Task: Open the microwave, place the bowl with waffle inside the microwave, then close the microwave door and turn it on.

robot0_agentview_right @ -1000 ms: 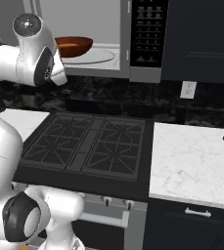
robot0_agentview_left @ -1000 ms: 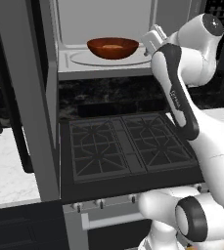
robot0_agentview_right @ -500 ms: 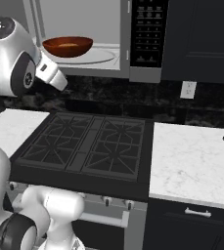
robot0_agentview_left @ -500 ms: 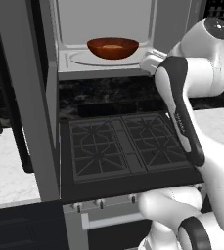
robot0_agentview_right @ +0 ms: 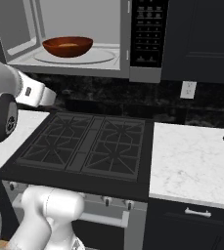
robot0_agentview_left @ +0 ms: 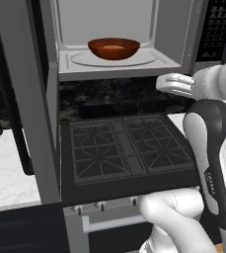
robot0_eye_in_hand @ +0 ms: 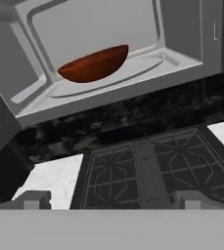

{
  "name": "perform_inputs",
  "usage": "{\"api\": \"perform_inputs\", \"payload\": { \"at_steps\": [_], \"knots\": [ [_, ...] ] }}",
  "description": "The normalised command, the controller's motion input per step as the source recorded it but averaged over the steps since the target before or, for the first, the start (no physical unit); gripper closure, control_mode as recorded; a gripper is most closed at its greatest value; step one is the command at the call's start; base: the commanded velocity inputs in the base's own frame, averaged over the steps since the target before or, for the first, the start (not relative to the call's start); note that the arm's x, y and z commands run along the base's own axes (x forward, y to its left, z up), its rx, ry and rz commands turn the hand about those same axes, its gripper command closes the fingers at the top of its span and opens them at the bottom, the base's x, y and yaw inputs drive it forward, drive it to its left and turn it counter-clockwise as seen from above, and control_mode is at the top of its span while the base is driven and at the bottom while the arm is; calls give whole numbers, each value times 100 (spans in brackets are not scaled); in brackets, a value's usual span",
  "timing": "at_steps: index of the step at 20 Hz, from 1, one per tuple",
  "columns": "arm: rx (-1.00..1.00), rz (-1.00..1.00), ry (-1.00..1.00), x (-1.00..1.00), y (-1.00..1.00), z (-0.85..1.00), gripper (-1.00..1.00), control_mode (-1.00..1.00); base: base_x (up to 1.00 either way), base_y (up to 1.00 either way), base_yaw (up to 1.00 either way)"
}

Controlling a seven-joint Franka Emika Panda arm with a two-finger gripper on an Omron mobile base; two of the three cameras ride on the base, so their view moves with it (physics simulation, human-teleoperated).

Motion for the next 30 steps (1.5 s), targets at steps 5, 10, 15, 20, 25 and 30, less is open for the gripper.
{"api": "perform_inputs", "payload": {
  "at_steps": [5, 10, 15, 20, 25, 30],
  "knots": [
    [-13, 3, -36, -25, 8, 0, -100, -100, 0, 0, 0],
    [-3, 0, -7, -20, 4, 5, -100, -100, 0, 0, 0],
    [-1, 0, -2, -31, 0, 3, -100, -100, 0, 0, 0],
    [-4, 0, -4, -26, 16, 0, -100, -100, 0, 0, 0],
    [-1, 0, -8, -40, 16, 0, -100, -100, 0, 0, 0],
    [0, 0, -11, -44, 13, 0, -100, -100, 0, 0, 0]
  ]
}}
